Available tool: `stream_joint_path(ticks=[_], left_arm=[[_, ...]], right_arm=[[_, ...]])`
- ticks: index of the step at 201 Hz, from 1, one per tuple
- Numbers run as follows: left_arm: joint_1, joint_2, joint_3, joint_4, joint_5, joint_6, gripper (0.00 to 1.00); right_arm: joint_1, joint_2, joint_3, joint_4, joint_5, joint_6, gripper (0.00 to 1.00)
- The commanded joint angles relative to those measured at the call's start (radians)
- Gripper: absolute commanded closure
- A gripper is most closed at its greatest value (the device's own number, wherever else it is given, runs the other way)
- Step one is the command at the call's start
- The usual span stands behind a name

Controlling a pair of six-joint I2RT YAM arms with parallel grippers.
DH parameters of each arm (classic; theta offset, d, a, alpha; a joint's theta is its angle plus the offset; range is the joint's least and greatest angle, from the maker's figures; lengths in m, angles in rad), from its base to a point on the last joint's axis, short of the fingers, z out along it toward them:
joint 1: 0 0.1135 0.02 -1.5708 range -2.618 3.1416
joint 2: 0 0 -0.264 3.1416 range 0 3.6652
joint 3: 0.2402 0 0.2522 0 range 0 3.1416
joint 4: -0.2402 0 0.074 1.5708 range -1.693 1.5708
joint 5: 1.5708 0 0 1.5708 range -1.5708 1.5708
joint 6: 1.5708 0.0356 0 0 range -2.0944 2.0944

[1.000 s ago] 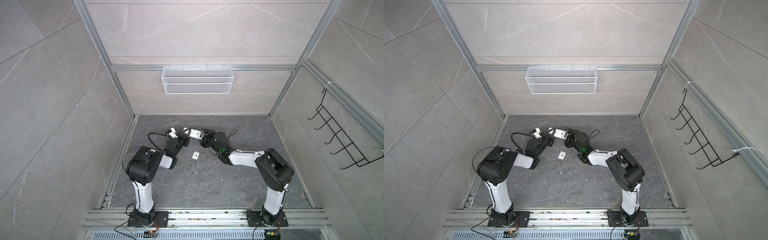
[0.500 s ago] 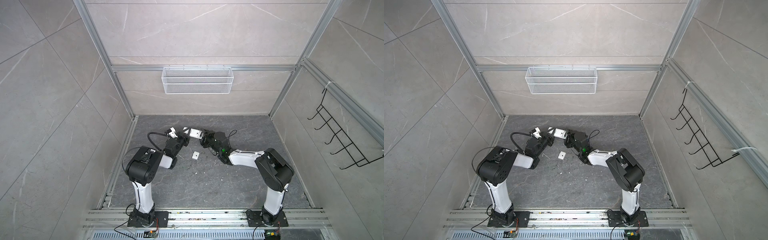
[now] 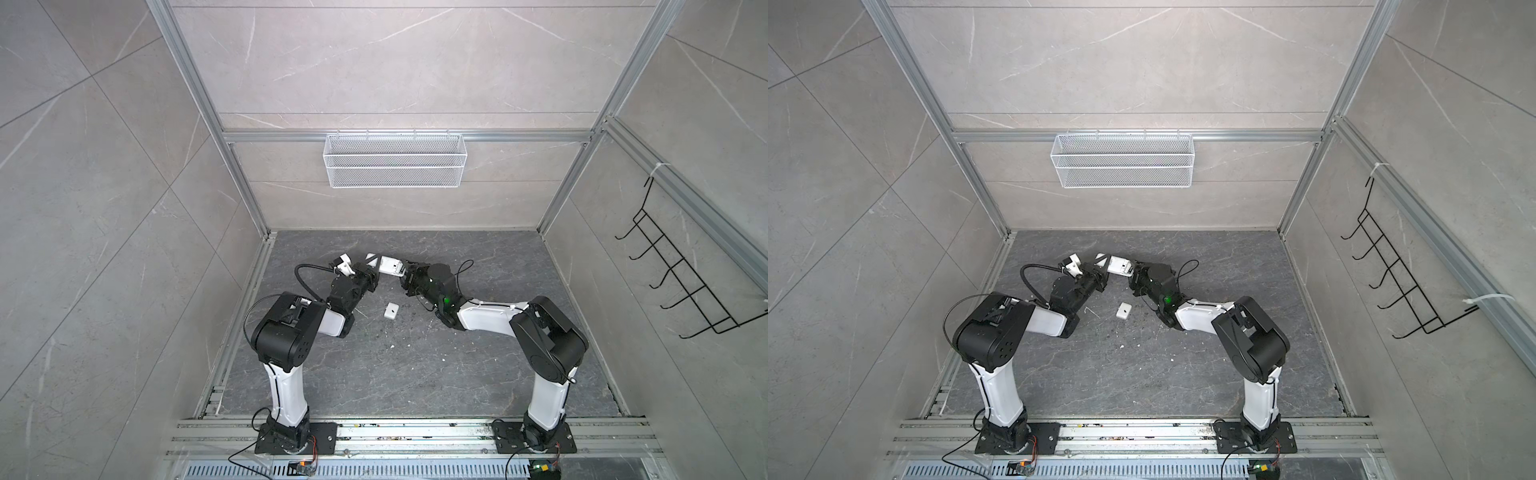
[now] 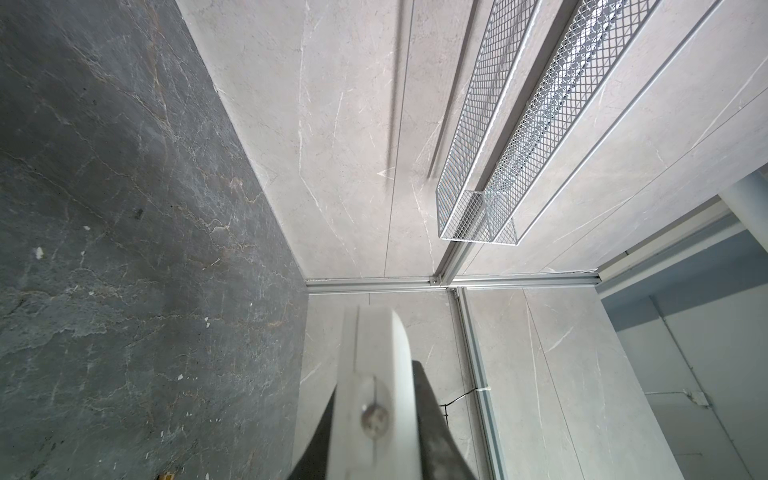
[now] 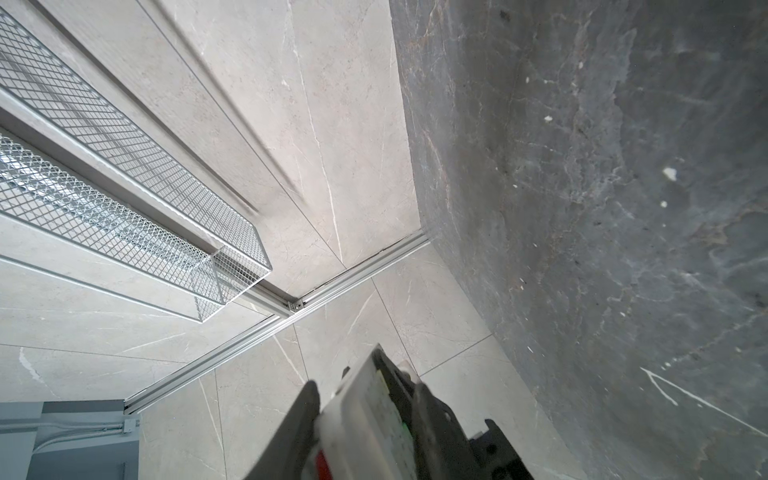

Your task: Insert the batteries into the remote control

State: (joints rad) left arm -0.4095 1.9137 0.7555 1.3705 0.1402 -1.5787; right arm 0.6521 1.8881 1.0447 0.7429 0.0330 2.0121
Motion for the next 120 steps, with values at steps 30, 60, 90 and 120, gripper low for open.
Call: stream_joint_path(ticks=[30,60,90,120], left_arm=[[0.005,-0.042,0.025,0.047,0.002,0.030,1.00],[0.005,-0.047,0.024,0.046,0.003,0.028,1.00],[0.005,-0.054,0.027,0.047,0.002,0.014,1.00],[0.005,-0.061,0.031,0.046,-0.002,-0.003,1.00]], right_arm=[[0.000,-0.006,0.012,0.010,0.002,-0.008,0.63],[-0.001,0.011,0.022,0.020,-0.013,-0.013,0.70],[-0.002,0.031,0.035,0.037,-0.036,-0.022,0.69],[-0.004,0.032,0.043,0.040,-0.044,-0.034,0.71]])
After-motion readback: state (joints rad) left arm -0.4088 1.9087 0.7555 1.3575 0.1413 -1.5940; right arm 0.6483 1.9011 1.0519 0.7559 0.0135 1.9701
